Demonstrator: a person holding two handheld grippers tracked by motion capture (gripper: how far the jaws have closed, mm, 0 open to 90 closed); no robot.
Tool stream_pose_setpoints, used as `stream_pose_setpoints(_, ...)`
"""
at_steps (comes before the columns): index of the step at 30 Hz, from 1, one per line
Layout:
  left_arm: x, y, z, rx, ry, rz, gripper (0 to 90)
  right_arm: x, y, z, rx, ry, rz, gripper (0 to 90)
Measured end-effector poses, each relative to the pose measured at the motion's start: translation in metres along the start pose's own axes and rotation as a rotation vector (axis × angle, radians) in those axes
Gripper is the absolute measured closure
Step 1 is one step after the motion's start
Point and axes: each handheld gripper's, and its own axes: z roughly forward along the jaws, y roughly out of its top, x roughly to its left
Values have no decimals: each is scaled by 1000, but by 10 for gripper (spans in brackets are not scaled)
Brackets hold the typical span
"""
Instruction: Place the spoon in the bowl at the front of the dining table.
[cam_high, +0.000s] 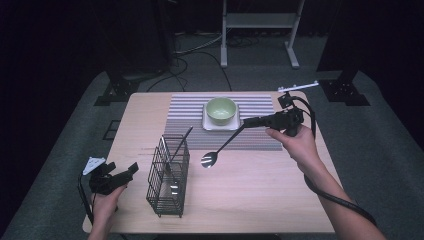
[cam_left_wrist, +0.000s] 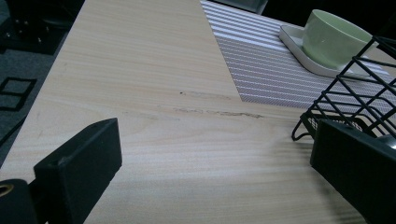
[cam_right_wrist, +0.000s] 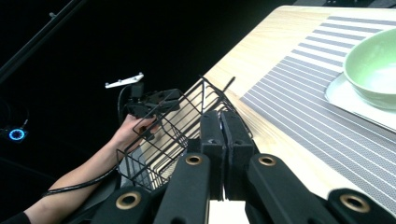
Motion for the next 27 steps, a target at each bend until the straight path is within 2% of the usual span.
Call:
stream_pose_setpoints(16,1,0,0,-1,2,-3,10,-26,-10,-11,-26,-56,55,885)
stream_pose_setpoints(27,2,0,0,1,1,-5,10,-38,-11,-11,-35,-84,80,886)
